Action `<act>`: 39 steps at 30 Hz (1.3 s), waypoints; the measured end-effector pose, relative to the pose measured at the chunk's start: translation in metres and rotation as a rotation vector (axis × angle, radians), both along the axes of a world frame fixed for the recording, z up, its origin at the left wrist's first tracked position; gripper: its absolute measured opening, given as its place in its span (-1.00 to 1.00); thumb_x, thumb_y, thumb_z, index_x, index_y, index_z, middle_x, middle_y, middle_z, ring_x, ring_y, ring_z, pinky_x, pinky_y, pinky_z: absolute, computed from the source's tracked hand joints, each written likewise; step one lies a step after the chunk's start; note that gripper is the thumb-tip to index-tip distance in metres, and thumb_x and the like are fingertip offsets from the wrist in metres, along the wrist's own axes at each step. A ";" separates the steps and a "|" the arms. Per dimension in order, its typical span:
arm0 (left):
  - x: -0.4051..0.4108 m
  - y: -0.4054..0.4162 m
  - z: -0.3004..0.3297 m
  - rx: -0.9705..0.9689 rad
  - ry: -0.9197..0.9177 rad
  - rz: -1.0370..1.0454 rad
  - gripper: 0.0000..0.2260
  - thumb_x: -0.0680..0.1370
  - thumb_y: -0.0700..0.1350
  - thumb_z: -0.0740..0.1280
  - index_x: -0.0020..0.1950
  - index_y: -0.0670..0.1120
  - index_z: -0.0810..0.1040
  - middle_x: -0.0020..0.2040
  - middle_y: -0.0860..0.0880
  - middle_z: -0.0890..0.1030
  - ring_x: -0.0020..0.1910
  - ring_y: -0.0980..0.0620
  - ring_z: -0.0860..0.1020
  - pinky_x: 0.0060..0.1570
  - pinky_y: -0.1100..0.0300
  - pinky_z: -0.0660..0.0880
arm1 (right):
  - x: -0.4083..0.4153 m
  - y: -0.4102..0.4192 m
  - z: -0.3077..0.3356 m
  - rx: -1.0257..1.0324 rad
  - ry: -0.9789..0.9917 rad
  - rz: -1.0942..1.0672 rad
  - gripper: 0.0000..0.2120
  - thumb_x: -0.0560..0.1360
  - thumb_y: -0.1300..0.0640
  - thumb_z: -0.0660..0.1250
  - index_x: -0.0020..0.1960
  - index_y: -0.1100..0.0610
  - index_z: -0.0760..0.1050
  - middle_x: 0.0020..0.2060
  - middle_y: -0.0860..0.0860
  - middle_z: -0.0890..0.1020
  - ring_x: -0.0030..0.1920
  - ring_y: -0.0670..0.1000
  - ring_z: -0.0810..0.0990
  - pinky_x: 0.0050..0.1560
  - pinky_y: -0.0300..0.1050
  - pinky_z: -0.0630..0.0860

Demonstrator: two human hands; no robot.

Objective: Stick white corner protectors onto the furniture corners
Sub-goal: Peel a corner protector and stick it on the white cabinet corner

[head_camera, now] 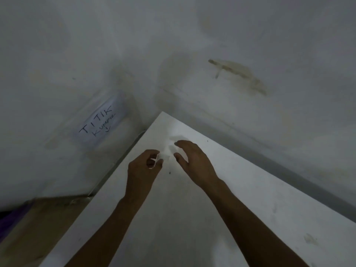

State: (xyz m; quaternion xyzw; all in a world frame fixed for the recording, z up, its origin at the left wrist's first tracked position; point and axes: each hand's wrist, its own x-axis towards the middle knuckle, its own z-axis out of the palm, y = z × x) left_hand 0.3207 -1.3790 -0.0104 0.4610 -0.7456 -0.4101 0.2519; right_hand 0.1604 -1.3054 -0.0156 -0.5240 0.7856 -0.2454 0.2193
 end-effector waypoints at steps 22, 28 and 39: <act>-0.110 -0.142 -0.081 -0.167 -0.097 0.068 -0.75 0.52 -0.17 0.37 0.19 -0.13 0.60 0.08 -0.08 0.66 -0.01 -0.05 0.58 0.03 0.20 0.45 | -0.027 -0.036 -0.084 0.040 0.286 -0.065 -0.55 0.60 -0.04 0.12 0.44 0.09 0.35 0.45 0.03 0.36 0.47 0.03 0.29 0.44 0.00 0.23; -0.114 -0.148 -0.085 -0.114 -0.031 0.080 -0.76 0.51 -0.19 0.38 0.18 -0.14 0.62 0.08 -0.09 0.67 -0.03 -0.05 0.62 0.08 0.15 0.51 | -0.027 -0.036 -0.084 0.021 0.301 -0.072 -0.56 0.59 -0.03 0.15 0.42 0.11 0.38 0.43 0.05 0.39 0.45 0.04 0.32 0.42 0.01 0.24; -0.119 -0.156 -0.077 0.120 0.042 0.157 -0.82 0.49 -0.21 0.41 0.08 -0.12 0.66 -0.01 -0.05 0.68 -0.16 0.09 0.60 -0.20 0.57 0.41 | -0.027 -0.036 -0.086 0.028 0.286 -0.074 -0.56 0.60 -0.04 0.13 0.43 0.09 0.37 0.45 0.02 0.37 0.47 0.01 0.29 0.44 -0.01 0.25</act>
